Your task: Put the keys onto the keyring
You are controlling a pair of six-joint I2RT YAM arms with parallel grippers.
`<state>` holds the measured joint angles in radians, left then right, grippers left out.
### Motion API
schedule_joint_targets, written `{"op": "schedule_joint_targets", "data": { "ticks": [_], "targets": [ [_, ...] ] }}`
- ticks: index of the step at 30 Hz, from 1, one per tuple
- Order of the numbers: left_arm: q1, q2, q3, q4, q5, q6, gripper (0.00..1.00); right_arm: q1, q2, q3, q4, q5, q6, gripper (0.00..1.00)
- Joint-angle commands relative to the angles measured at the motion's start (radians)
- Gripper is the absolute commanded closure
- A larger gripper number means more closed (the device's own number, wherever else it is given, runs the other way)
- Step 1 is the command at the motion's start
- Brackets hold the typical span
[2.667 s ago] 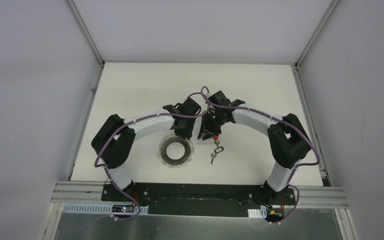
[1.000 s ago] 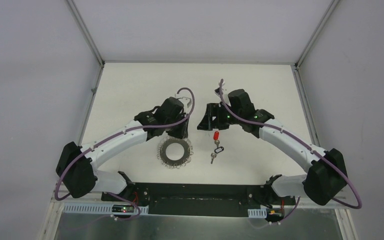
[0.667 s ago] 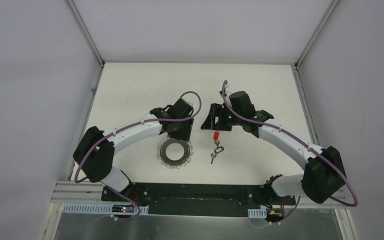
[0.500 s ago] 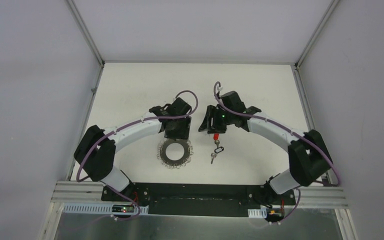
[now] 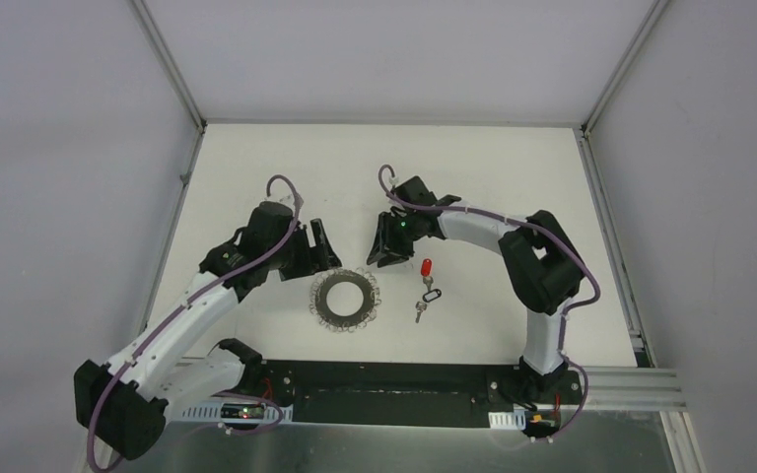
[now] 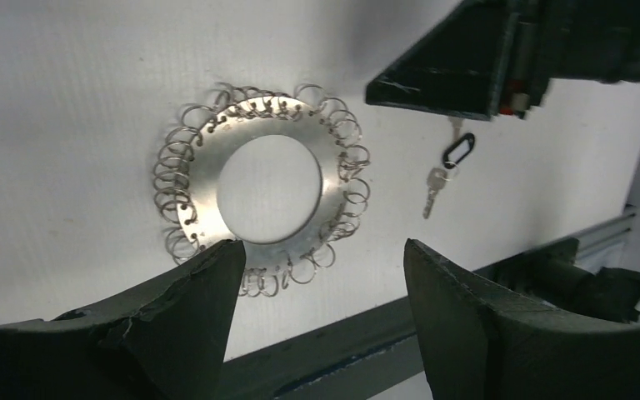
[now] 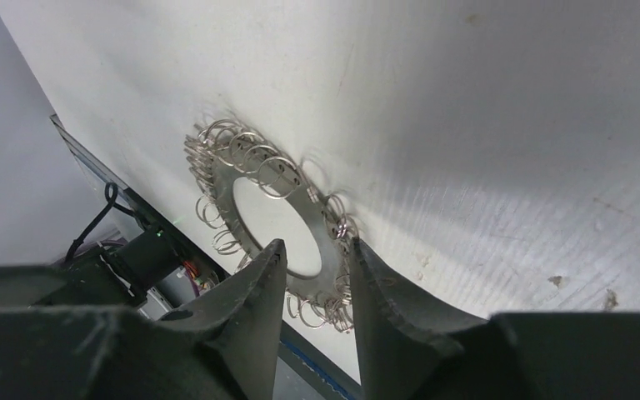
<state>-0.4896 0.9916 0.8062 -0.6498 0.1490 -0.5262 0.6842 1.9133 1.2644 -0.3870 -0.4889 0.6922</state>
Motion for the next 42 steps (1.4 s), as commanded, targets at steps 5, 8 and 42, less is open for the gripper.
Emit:
{"op": "schedule_joint_targets", "data": {
  "ticks": [5, 8, 42],
  "targets": [
    [0.000, -0.208, -0.109, 0.215, 0.199, -0.124, 0.27, 0.004, 0.098, 0.046, -0.018, -0.045, 0.026, 0.67],
    [0.000, -0.237, -0.114, 0.229, 0.211, -0.125, 0.27, 0.008, 0.118, 0.045, -0.010, -0.061, 0.029, 0.69],
    [0.000, -0.237, -0.085, 0.221, 0.223, -0.100, 0.29, 0.035, 0.157, 0.139, -0.041, -0.079, -0.050, 0.68]
  ]
}}
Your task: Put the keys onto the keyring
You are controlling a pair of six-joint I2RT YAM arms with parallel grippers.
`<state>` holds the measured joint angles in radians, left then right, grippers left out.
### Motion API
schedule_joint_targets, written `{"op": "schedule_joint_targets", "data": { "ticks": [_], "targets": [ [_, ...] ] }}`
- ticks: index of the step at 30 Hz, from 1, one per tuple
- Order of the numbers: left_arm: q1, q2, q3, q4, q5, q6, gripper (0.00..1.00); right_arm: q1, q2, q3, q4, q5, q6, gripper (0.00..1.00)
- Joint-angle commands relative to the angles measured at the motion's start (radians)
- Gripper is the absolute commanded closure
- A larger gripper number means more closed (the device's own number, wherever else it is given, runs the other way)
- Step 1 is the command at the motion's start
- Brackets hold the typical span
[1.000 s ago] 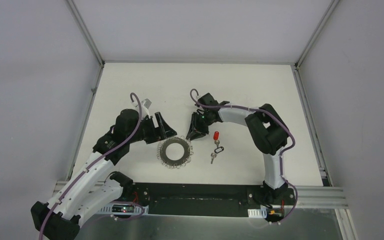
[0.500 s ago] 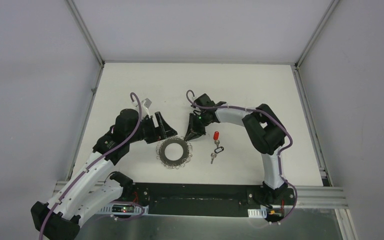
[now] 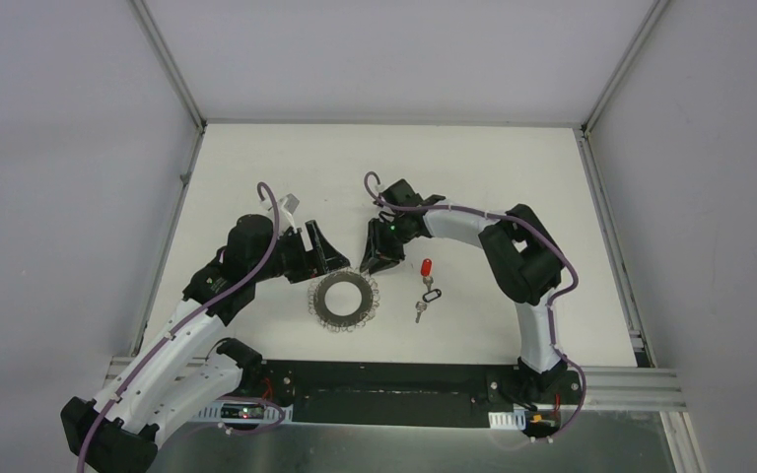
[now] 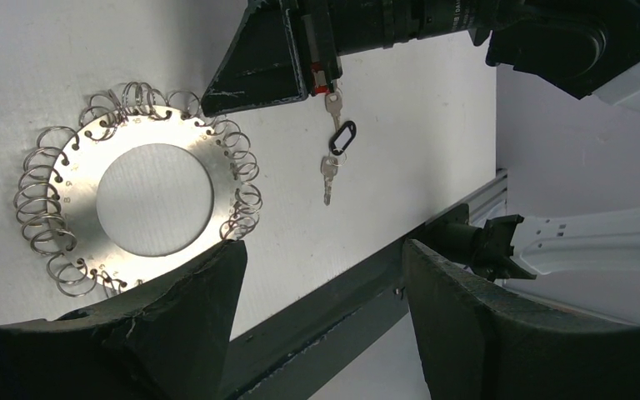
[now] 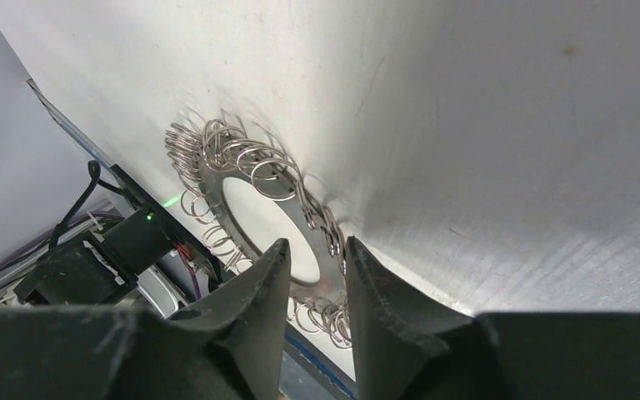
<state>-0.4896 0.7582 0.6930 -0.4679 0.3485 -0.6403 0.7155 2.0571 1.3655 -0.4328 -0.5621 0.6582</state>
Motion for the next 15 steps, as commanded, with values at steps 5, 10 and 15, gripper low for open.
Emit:
{"op": "schedule_joint_targets", "data": {
  "ticks": [5, 10, 15],
  "targets": [
    [0.000, 0.004, 0.034, 0.037, 0.029, 0.019, 0.29, 0.004, 0.029, 0.061, -0.014, 0.004, -0.035, 0.68],
    [0.000, 0.008, 0.036, 0.035, 0.031, 0.021, 0.29, 0.003, 0.019, 0.061, -0.034, 0.040, -0.060, 0.69],
    [0.000, 0.009, 0.033, 0.035, 0.035, 0.019, 0.29, 0.002, 0.016, 0.066, -0.034, 0.049, -0.069, 0.71]
  ]
}}
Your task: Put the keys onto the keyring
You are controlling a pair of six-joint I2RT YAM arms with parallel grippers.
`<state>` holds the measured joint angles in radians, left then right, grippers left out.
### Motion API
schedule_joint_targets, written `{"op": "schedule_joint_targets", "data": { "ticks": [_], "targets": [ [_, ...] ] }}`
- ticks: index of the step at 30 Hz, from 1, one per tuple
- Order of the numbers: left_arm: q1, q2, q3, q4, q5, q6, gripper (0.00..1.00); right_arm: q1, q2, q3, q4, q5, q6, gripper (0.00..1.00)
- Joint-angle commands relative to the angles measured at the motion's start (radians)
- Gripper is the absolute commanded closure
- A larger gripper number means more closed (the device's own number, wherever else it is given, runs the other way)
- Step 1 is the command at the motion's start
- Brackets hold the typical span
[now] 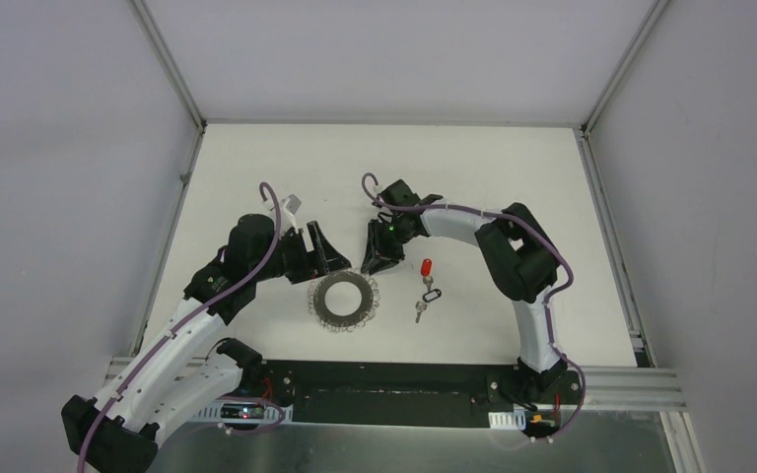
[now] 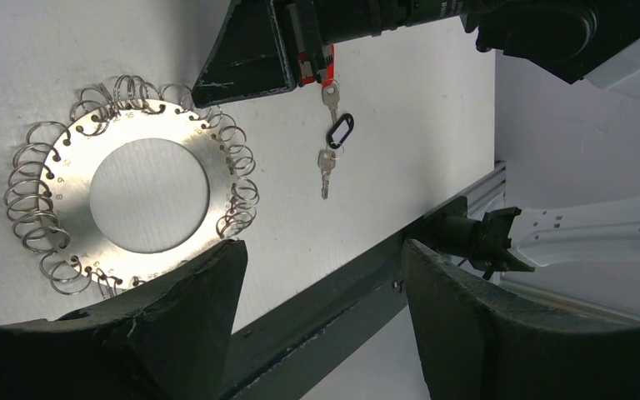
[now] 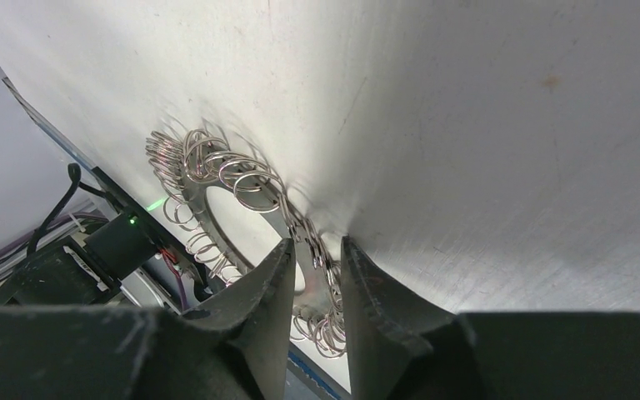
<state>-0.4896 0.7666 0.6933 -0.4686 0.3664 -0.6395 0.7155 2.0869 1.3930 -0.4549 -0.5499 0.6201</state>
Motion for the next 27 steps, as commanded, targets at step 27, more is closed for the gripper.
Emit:
{"op": "schedule_joint_targets", "data": {
  "ticks": [27],
  "targets": [
    [0.000, 0.005, 0.023, 0.033, 0.017, 0.019, 0.29, -0.018, 0.051, 0.063, 0.021, -0.082, -0.033, 0.81]
  ]
}}
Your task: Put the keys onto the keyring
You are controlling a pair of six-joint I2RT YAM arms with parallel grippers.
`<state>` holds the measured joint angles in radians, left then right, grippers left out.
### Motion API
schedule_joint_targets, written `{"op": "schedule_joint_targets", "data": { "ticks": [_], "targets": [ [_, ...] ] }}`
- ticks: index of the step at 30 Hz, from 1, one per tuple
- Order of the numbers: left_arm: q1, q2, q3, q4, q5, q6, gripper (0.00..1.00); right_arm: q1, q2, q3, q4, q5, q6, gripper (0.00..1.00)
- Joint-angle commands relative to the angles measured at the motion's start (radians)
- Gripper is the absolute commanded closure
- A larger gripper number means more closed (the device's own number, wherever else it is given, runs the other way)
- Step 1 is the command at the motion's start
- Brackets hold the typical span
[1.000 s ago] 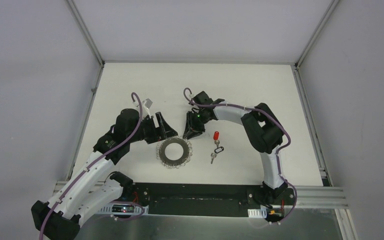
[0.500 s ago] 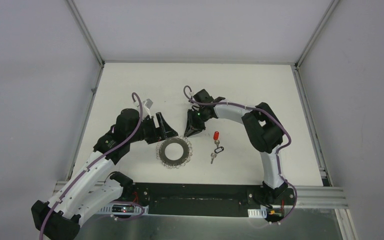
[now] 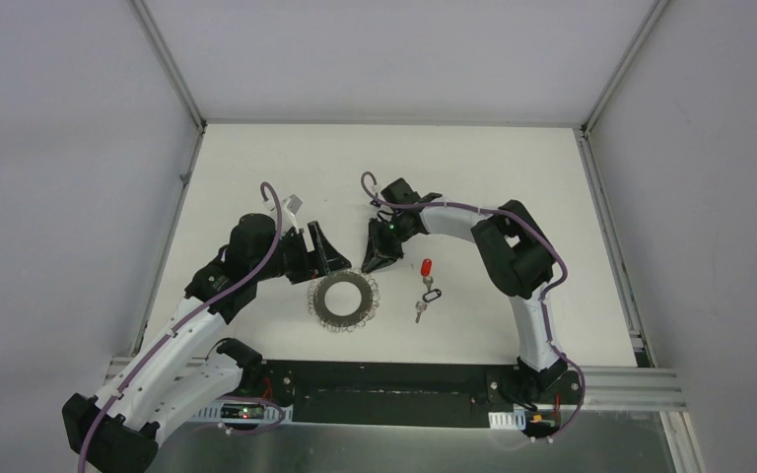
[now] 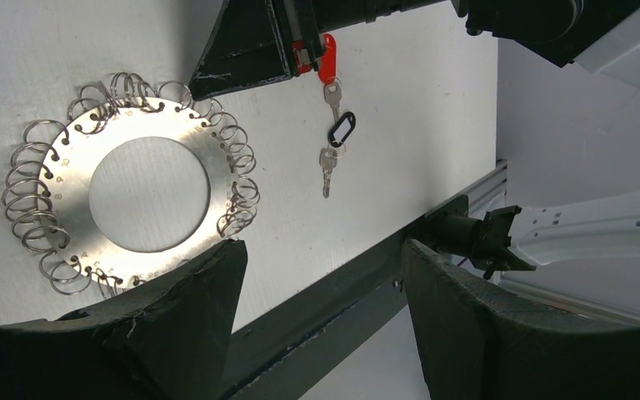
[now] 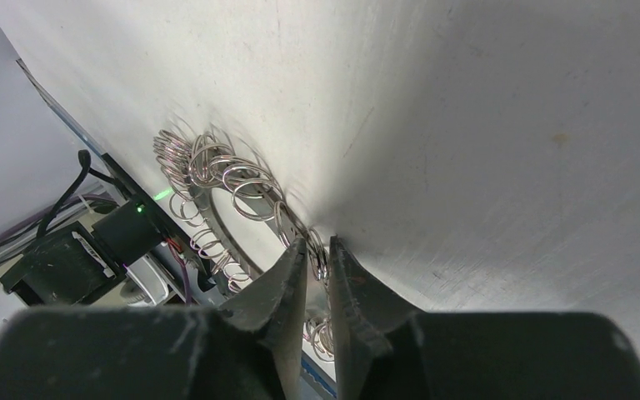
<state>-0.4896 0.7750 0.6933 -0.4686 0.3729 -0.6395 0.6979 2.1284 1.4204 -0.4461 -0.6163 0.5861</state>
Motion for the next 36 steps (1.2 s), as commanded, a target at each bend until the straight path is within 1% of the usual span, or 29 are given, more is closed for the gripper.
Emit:
{"op": "schedule_joint_targets", "data": {
  "ticks": [1, 3, 8, 12, 14, 20, 24, 28, 33, 36],
  "targets": [
    [0.000, -0.003, 0.022, 0.034, 0.011, 0.018, 0.29, 0.000, 0.012, 0.037, 0.012, -0.018, 0.001, 0.81],
    [0.000, -0.004, 0.022, 0.034, 0.011, 0.018, 0.29, 0.000, 0.017, 0.041, 0.014, -0.030, 0.004, 0.82],
    [0.000, -0.009, 0.029, 0.032, 0.011, 0.021, 0.29, 0.002, 0.015, 0.048, 0.018, -0.061, 0.002, 0.88],
    [0.000, -0.010, 0.041, 0.027, 0.008, 0.027, 0.29, 0.003, 0.003, 0.050, 0.018, -0.068, 0.000, 0.97],
    [0.000, -0.008, 0.047, 0.024, 0.006, 0.030, 0.29, 0.003, 0.000, 0.056, 0.012, -0.068, -0.005, 1.00],
    [0.000, -0.015, 0.063, 0.003, 0.001, 0.048, 0.29, 0.002, -0.053, 0.064, -0.013, -0.056, -0.042, 1.00],
    [0.000, -0.032, 0.091, -0.022, -0.015, 0.078, 0.30, 0.003, -0.125, 0.068, -0.026, -0.068, -0.067, 1.00],
    [0.000, -0.068, 0.120, -0.028, -0.026, 0.133, 0.30, 0.010, -0.240, 0.059, -0.042, -0.083, -0.111, 1.00],
    [0.000, -0.116, 0.160, -0.026, -0.021, 0.234, 0.30, 0.031, -0.418, 0.050, -0.081, -0.065, -0.207, 1.00],
    [0.000, -0.137, 0.181, -0.015, 0.015, 0.307, 0.30, 0.041, -0.494, 0.044, -0.101, -0.051, -0.252, 1.00]
  ]
}}
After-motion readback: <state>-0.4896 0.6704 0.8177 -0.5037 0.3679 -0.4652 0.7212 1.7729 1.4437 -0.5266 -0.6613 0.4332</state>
